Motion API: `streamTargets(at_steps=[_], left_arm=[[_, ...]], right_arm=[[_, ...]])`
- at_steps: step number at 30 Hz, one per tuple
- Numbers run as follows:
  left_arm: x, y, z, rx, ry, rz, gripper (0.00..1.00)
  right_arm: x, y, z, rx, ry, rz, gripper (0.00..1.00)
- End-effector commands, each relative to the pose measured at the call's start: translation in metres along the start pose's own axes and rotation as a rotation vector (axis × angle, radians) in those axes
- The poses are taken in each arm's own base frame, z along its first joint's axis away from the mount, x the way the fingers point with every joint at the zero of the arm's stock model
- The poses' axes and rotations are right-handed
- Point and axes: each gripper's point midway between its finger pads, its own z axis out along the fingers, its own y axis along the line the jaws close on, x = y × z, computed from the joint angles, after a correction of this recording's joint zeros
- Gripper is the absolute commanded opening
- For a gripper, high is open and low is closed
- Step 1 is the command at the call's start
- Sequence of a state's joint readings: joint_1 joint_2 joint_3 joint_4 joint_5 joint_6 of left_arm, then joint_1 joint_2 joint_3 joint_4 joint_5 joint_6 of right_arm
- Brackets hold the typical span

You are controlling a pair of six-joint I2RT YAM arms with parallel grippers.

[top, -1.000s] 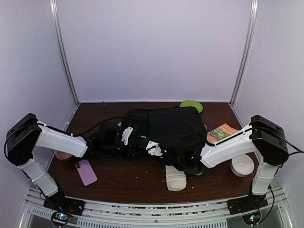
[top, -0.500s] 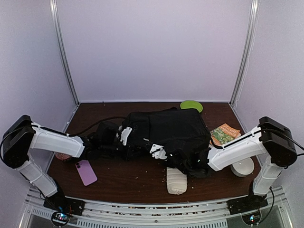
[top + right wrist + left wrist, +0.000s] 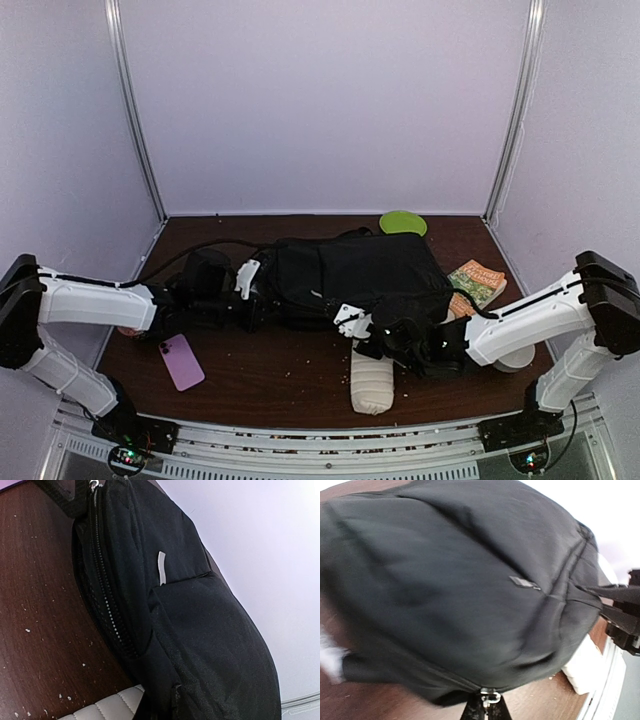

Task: Pack the student bag
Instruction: Unzip the student bag at the center of the board.

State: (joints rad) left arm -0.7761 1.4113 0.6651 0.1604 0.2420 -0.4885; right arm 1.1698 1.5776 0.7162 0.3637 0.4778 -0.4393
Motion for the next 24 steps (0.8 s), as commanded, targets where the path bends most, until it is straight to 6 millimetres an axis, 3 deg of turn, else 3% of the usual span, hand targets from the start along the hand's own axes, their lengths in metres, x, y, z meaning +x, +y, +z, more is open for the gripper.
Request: streamTargets(at_steps=[1, 8, 15, 17, 21, 24], left_arm=[[-0.01, 0.063, -0.022, -0.23, -0.053, -0.071, 0.0], [-0.019, 0.072, -0.038, -0.281, -0.082, -0.092, 0.0], [-0.016, 0.099, -0.05, -0.362, -0.115, -0.179, 0.0], [-0.012, 0.104, -0.044, -0.366, -0.104, -0.193, 0.0], [-0.008, 0.095, -0.026, -0.278, -0.08, -0.197, 0.0], [-0.007, 0.084, -0.022, -0.217, -0.095, -0.191, 0.0]], right_arm=[[0.018, -0.019, -0.013, 0.072, 0.05, 0.049, 0.0], [0.025, -0.02, -0.018, 0.078, 0.044, 0.08, 0.0], [0.027, -0.012, -0.016, 0.041, 0.033, 0.093, 0.0], [0.025, -0.008, -0.016, 0.02, 0.034, 0.097, 0.0], [0.017, -0.002, -0.02, -0.049, 0.031, 0.122, 0.0], [-0.002, -0.002, -0.03, -0.127, 0.004, 0.175, 0.28]])
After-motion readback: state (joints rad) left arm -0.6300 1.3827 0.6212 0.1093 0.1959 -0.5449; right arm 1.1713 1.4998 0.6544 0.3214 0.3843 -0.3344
